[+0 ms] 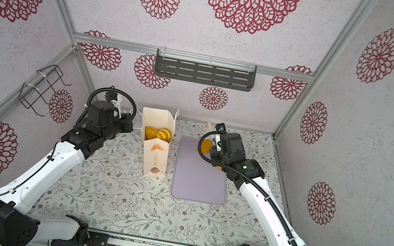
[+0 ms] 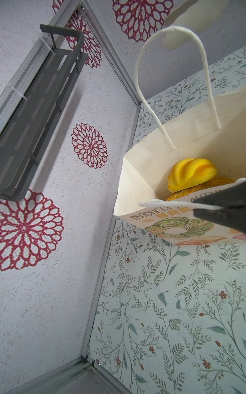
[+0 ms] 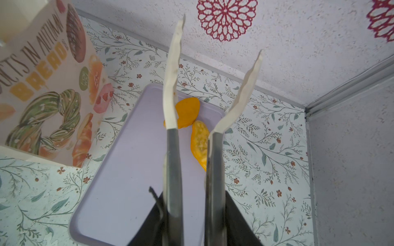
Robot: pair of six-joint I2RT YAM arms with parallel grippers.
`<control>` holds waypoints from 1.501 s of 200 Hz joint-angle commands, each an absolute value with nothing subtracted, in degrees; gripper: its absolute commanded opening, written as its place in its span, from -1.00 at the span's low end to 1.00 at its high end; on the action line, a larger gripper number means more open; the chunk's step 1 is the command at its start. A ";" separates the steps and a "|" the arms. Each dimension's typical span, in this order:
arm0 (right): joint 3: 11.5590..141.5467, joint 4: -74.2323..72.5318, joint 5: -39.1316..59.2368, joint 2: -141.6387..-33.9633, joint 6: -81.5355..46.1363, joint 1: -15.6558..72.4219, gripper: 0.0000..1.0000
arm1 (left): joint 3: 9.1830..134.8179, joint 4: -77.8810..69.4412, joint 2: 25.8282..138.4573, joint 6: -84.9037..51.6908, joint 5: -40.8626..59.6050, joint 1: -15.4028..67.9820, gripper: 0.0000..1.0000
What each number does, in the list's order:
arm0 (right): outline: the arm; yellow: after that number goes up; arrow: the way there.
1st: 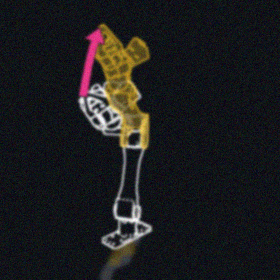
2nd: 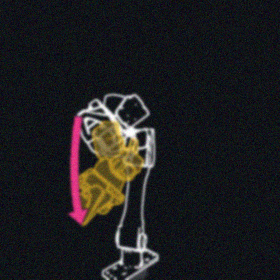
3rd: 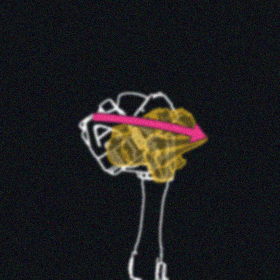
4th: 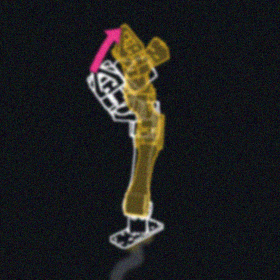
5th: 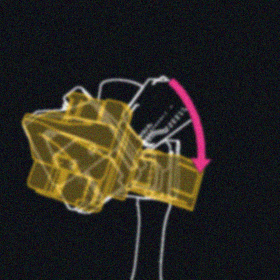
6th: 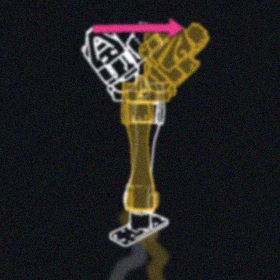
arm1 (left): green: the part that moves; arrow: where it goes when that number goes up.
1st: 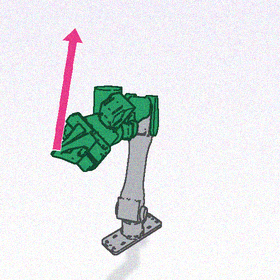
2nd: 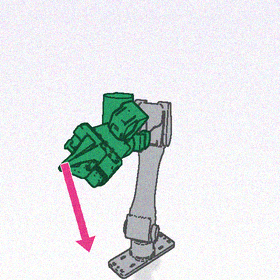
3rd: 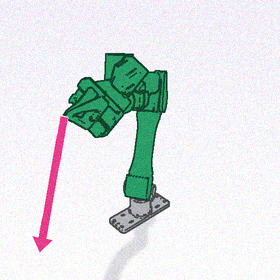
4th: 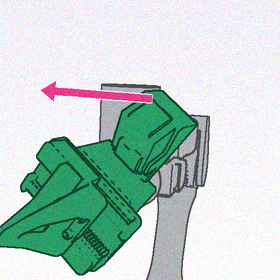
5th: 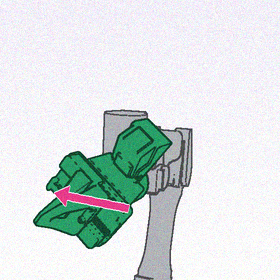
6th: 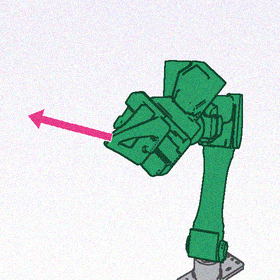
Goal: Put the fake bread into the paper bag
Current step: 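Withdraw the open tongs from the bag back over the tray, then lower the tongs onto the long sugar-crusted bun and close them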
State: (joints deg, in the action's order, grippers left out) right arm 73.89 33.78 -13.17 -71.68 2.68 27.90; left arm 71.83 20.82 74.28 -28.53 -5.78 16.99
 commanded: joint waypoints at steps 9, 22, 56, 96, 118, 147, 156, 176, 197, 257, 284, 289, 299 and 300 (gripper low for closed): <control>73.84 32.96 -8.33 -71.06 5.11 24.86 -0.24 | 71.45 20.03 74.53 -27.62 -5.91 17.31 -1.00; 72.81 32.72 -6.54 -71.09 6.05 23.58 -0.23 | 71.46 19.96 74.53 -27.65 -5.80 17.31 -1.00; 71.40 33.53 -2.69 -71.74 8.09 20.40 -0.23 | 71.43 20.01 74.71 -27.61 -5.83 17.28 -1.00; 70.23 33.81 1.93 -73.68 9.83 16.47 -0.17 | 71.46 19.88 75.06 -27.72 -5.71 17.38 -1.00; 69.70 33.79 2.80 -75.11 11.04 15.26 -0.17 | 71.46 19.94 75.06 -27.76 -5.64 17.40 -1.00; 68.94 33.67 2.11 -76.70 11.70 14.76 -0.18 | 71.46 19.90 75.01 -27.75 -5.63 17.40 -1.00; 68.17 32.96 1.81 -76.82 11.89 14.66 -0.19 | 71.46 19.91 75.06 -27.69 -5.58 17.36 -1.00; 66.98 31.93 1.34 -77.21 12.54 14.33 -0.19 | 71.46 19.91 75.06 -27.76 -5.54 17.36 -1.00; 66.48 31.60 0.86 -77.86 13.51 14.15 -0.19 | 71.46 19.94 75.18 -27.84 -5.45 17.34 -1.00; 65.36 31.47 0.01 -80.59 15.91 13.96 -0.19 | 71.38 19.94 75.32 -27.83 -5.45 17.35 -1.00; 64.12 29.65 0.34 -81.16 15.56 13.97 -0.21 | 71.45 19.80 75.58 -27.81 -5.44 17.36 -1.00; 63.79 29.23 0.43 -81.17 15.58 13.97 -0.21 | 71.45 19.86 75.63 -27.85 -5.44 17.34 -1.00; 63.41 28.70 0.60 -81.29 15.64 13.97 -0.20 | 71.46 19.91 75.76 -27.85 -5.45 17.37 -1.00; 63.35 28.68 0.61 -81.34 15.64 13.93 -0.20 | 71.46 19.93 75.76 -27.86 -5.45 17.34 -1.00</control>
